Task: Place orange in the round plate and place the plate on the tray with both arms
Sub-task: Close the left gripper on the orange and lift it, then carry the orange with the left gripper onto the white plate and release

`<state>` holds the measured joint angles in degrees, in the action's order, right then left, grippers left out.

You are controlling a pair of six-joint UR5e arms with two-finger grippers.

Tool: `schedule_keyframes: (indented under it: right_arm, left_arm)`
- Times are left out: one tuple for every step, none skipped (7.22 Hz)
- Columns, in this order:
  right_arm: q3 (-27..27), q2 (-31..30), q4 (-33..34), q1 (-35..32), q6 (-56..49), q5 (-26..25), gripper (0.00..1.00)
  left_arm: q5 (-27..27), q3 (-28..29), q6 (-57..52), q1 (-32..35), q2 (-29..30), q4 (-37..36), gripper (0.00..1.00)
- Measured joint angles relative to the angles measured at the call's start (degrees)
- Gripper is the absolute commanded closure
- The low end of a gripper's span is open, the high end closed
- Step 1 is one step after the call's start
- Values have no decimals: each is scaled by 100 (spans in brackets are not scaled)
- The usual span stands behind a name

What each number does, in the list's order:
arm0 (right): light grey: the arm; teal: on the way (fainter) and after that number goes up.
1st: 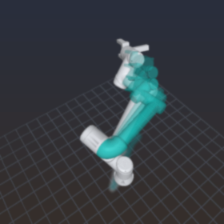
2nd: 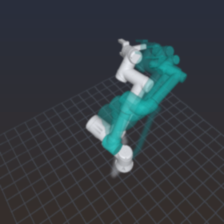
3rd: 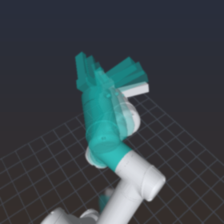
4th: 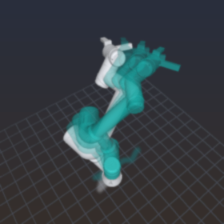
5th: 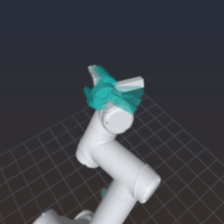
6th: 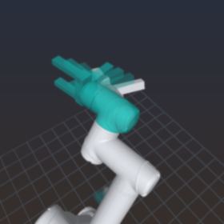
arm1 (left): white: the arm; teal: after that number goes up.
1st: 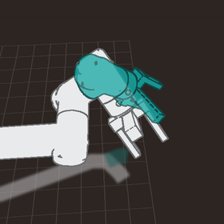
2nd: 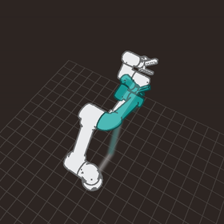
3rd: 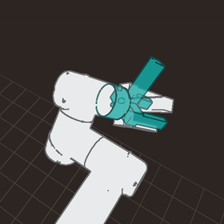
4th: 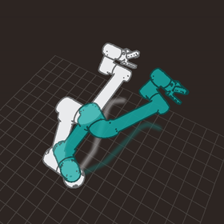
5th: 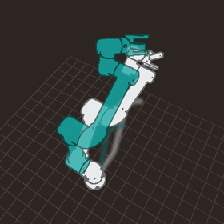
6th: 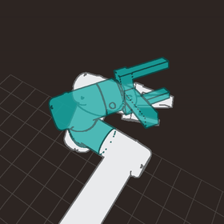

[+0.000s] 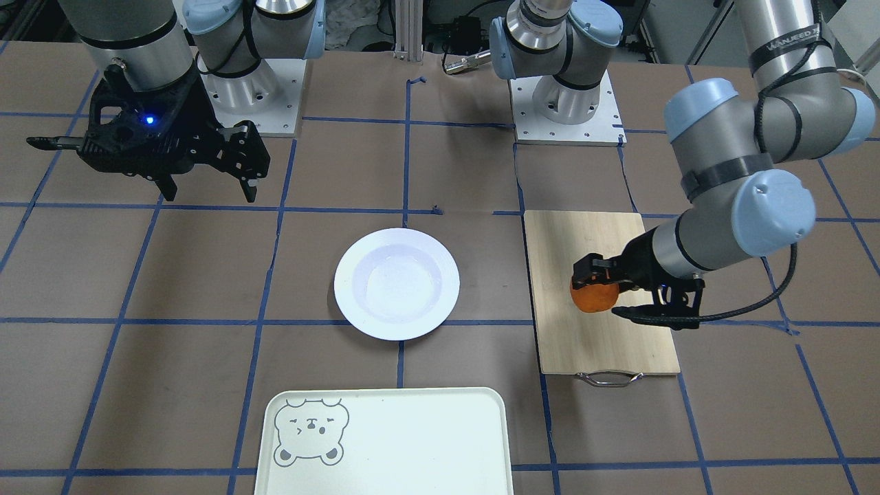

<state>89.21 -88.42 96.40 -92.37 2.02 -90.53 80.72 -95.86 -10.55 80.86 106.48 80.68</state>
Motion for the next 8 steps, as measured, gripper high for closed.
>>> schedule_keyframes:
  right_arm:
    - [0,0,-2,0,0,0,0]
    - [0,0,-2,0,0,0,0]
    - [2,0,-5,0,0,0,0]
    - [6,0,-6,-2,0,0,0]
    - [7,0,-7,-3,0,0,0]
    - [11,0,-7,-3,0,0,0]
    - [15,0,-7,-2,0,0,0]
    - [16,0,-7,-2,0,0,0]
  left_arm:
    - [-16,-8,563,295,-75,-7,96]
    - [-24,-7,1104,558,-112,-35,96]
    - [-26,-6,1671,851,-118,-98,96]
    - [-25,-16,2256,1163,-90,-257,96]
    - [-32,-37,2799,1433,-32,-504,96]
    - [-131,-81,3308,1642,26,-749,96]
    - [-351,-176,3837,1830,73,-1043,95]
    - [-525,-328,4395,2046,143,-1493,95]
